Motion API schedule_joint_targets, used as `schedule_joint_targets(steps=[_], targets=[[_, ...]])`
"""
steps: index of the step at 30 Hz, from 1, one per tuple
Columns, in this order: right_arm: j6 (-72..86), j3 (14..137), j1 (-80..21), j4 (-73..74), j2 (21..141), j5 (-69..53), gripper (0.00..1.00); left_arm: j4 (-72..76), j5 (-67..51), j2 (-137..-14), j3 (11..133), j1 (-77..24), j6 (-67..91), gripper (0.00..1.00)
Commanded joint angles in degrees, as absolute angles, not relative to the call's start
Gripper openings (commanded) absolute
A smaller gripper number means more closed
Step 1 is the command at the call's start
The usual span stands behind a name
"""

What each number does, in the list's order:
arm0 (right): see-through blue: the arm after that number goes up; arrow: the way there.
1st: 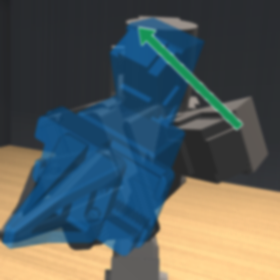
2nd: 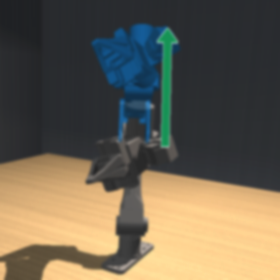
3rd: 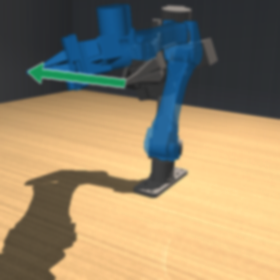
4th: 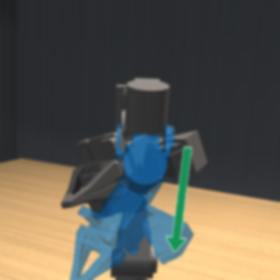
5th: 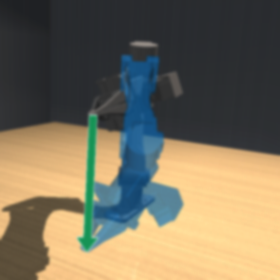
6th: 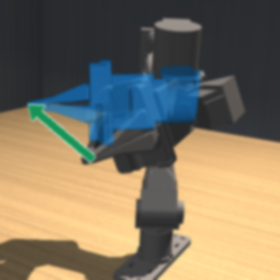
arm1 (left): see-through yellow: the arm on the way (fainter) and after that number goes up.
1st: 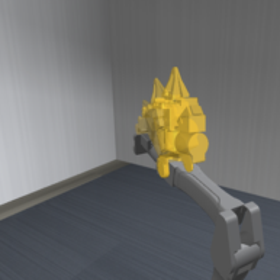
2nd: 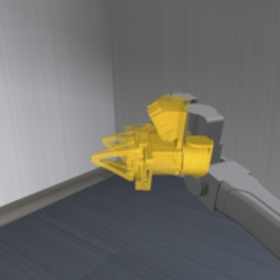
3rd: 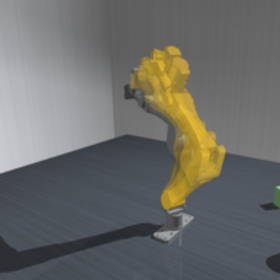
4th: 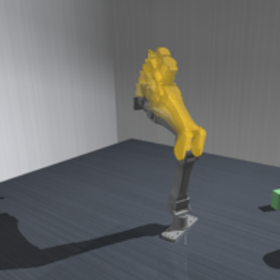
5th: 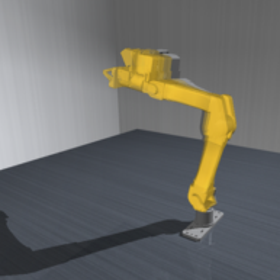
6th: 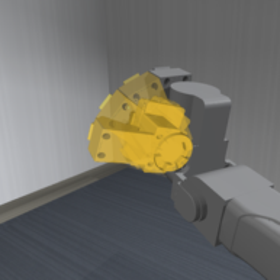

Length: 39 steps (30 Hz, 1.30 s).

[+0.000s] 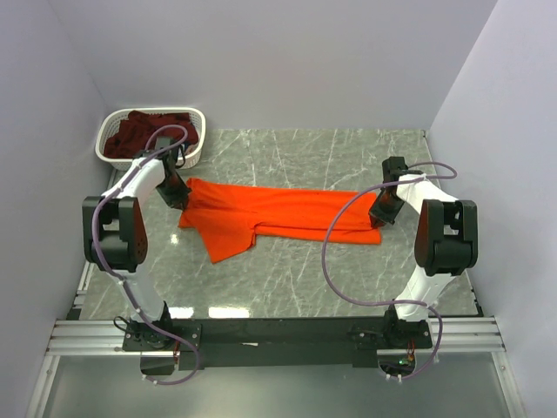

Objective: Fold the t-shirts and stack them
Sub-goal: Fold the tshirt

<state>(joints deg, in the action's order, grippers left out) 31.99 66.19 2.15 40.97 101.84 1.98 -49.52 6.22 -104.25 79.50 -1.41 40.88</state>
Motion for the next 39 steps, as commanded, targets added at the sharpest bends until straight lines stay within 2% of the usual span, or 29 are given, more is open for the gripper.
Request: schedule_joint_targets(steps=[1,11,13,16,17,19,20,26,34,39], targets=[[32.26,66.01,2.64,39.55,101.16,5.71,0.05,-48.96,10.46,-105.38,82.27,-1.32,39.20,0.08],[32.26,66.97,2.81,39.20,102.04,5.54,0.06,-46.50,13.00,-108.02,78.93,-1.32,40.87,0.10],[32.26,67.24,2.73,39.37,101.87,5.19,0.14,-46.14,13.09,-108.11,78.66,-1.41,41.13,0.15],[31.91,67.59,2.73,39.55,100.90,4.66,0.24,-46.49,13.71,-107.32,78.84,-1.32,41.31,0.30],[31.73,67.76,2.46,39.64,100.46,4.66,0.27,-46.67,13.88,-106.10,78.92,-1.32,41.22,0.37],[31.38,68.29,2.29,40.07,98.53,4.40,0.33,-47.02,14.15,-104.68,78.93,-1.32,41.40,0.45],[31.29,68.47,2.20,40.17,97.92,4.13,0.35,-47.20,14.15,-103.02,78.75,-1.32,41.31,0.55],[30.76,67.95,0.53,41.75,89.23,2.64,0.48,-48.52,13.36,-92.76,73.94,-1.41,42.27,0.80],[30.15,60.04,-4.48,40.96,77.00,0.18,0.54,-49.92,11.34,-76.30,61.80,-7.46,45.17,0.91],[29.71,53.97,-7.64,40.26,70.06,-1.41,0.55,-48.17,8.27,-67.60,50.99,-10.54,48.77,0.91]])
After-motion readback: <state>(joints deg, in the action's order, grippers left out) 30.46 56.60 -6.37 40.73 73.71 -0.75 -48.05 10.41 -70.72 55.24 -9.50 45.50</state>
